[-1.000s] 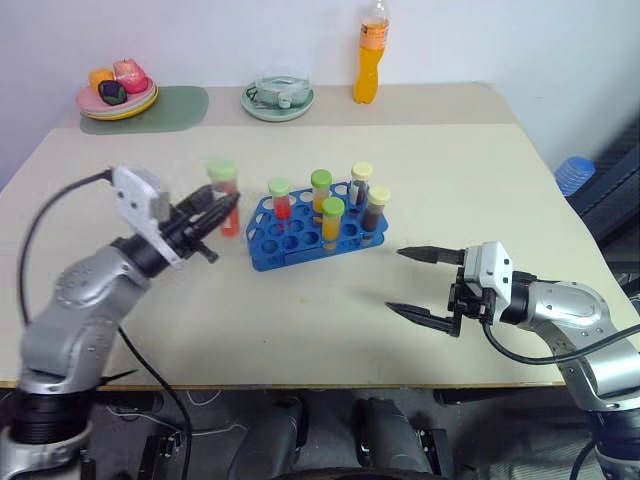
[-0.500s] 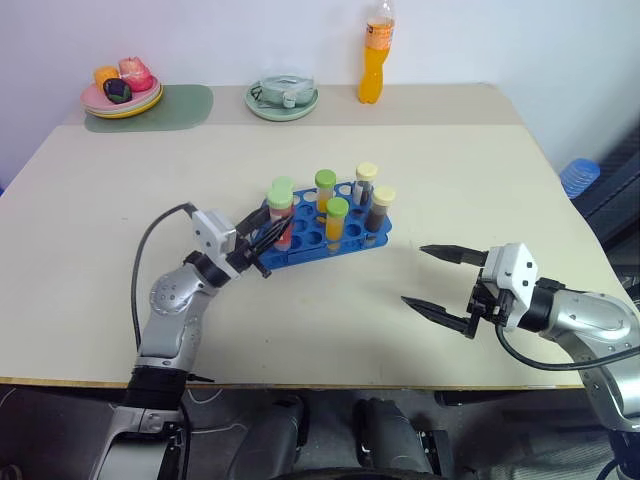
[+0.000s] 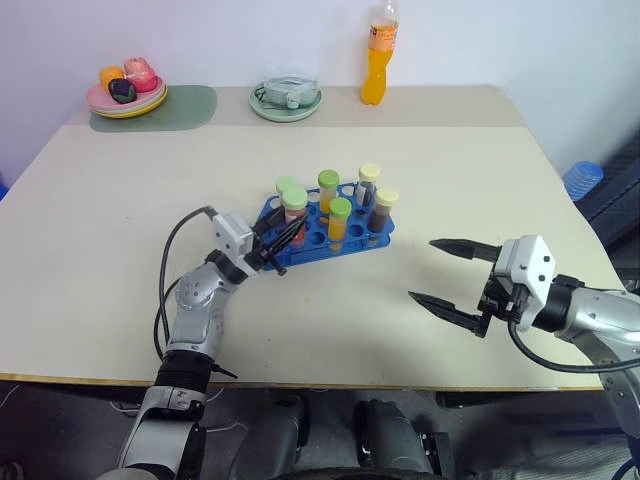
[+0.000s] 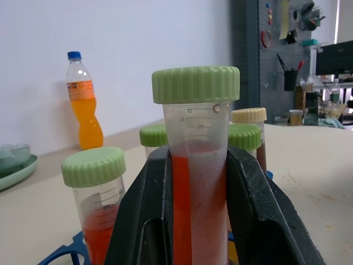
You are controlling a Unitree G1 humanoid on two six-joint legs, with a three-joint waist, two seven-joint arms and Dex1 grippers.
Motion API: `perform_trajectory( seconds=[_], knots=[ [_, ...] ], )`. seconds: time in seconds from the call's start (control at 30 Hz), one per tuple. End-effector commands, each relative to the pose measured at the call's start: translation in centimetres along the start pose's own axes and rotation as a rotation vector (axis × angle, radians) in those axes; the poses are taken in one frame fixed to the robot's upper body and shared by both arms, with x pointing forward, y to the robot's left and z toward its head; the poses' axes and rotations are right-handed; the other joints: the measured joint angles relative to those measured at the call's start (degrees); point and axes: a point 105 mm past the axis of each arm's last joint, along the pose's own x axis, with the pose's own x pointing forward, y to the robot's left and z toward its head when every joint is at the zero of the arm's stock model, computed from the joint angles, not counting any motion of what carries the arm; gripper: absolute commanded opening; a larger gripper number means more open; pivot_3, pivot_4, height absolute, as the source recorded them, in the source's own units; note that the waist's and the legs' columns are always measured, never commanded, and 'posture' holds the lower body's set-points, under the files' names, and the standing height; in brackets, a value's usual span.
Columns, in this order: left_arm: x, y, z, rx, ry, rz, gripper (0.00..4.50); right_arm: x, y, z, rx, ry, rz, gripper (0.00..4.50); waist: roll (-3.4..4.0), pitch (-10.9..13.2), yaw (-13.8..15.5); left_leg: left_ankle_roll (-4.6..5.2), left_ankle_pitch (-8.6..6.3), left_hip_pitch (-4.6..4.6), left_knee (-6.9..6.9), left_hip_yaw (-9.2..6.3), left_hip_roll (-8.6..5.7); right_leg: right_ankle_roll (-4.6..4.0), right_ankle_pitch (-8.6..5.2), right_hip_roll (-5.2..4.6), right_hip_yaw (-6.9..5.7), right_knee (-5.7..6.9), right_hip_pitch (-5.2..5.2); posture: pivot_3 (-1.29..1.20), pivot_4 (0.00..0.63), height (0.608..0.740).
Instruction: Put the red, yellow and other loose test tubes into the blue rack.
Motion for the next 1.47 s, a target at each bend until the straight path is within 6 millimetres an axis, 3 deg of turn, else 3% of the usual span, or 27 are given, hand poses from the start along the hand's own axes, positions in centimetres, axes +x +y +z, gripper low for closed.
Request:
perform_trajectory(
  seconds=[0.03,0.3,0.33,0.57,0.6,0.7,0.87,1.1,1.23,1.37,1.47],
  knots=[
    [0.4,-1.3,-0.9,-0.021,0.049,-0.068,0.7,-0.1,-0.2,1.4,-0.046,-0.022,-0.008,4.5,0.0,0.0,0.0,0.0,0.0,0.0,0.01,0.0,0.0,0.0,0.0,0.0,0.0,0.0,0.0,0.0,0.15,0.74],
    [1.4,-1.5,0.6,-0.03,0.037,-0.085,0.7,0.3,-0.2,1.6,-0.044,-0.03,-0.009,4.5,-0.01,0.0,0.07,0.02,-0.01,-0.04,0.0,0.0,-0.01,0.08,0.05,0.0,-0.01,-0.07,-0.01,0.0,0.15,0.74],
    [1.4,-1.5,0.8,-0.099,0.039,-0.092,0.7,0.3,-0.2,1.6,-0.044,-0.032,-0.009,4.5,-0.01,0.01,0.08,0.03,-0.01,-0.04,0.0,0.0,-0.01,0.09,0.05,0.0,-0.01,-0.08,-0.01,0.0,0.15,0.74],
    [1.7,-0.5,1.6,-0.061,0.052,-0.027,4.21,0.6,-0.4,1.3,-0.036,-0.041,-0.025,4.5,-0.02,0.01,-0.23,0.03,-0.02,-0.04,0.0,0.0,-0.01,0.13,0.07,0.0,-0.01,-0.09,-0.01,0.0,0.15,0.74],
    [1.6,-0.4,1.6,-0.055,0.064,-0.018,4.43,0.6,-0.5,1.1,-0.034,-0.041,-0.035,4.5,-0.01,0.01,-0.29,0.03,-0.02,-0.04,-0.01,0.0,-0.01,0.11,0.08,0.02,0.01,-0.08,-0.04,0.0,0.15,0.74],
    [1.1,-0.1,1.9,-0.042,0.097,-0.009,4.43,0.7,-0.8,0.8,-0.011,-0.053,-0.069,4.5,0.0,0.0,-0.19,0.02,-0.01,-0.03,-0.02,-0.02,0.0,0.11,0.09,0.04,0.0,-0.05,-0.05,0.0,0.15,0.74],
    [-1.4,1.1,3.1,0.003,0.143,0.041,4.43,0.7,-1.0,-0.4,0.032,-0.065,-0.137,4.5,0.03,-0.01,-0.22,0.0,0.0,-0.03,-0.03,-0.01,0.0,0.1,0.09,0.04,0.03,-0.06,-0.07,0.0,0.15,0.74],
    [-7.8,3.5,4.3,-0.127,0.212,0.122,4.43,0.1,-2.0,-1.5,0.076,-0.082,-0.273,4.5,0.05,-0.01,-0.26,0.01,-0.01,-0.02,-0.06,-0.02,0.0,0.07,0.09,0.05,0.03,-0.03,-0.1,0.0,0.15,0.74],
    [-12.0,5.9,4.4,-0.108,0.305,0.248,4.43,-0.2,-2.1,-2.0,0.097,-0.084,-0.323,4.5,0.08,0.0,-0.21,0.01,-0.02,-0.02,-0.06,-0.01,0.01,0.07,0.09,0.06,0.03,-0.03,-0.1,0.0,0.15,0.74],
    [-14.8,6.7,4.4,-0.118,0.368,0.308,4.43,-0.6,-2.0,-2.6,0.124,-0.078,-0.357,4.5,0.08,0.0,-0.12,0.02,-0.02,-0.02,-0.09,-0.01,0.01,0.06,0.08,0.05,0.04,-0.06,-0.1,0.0,0.15,0.74],
    [-15.7,6.6,4.1,-0.141,0.4,0.304,4.43,-1.0,-1.7,-3.4,0.137,-0.065,-0.364,4.5,0.08,0.0,-0.1,0.01,-0.03,-0.02,-0.08,-0.01,0.01,0.05,0.08,0.05,0.03,-0.06,-0.09,0.0,0.15,0.74]
  ],
)
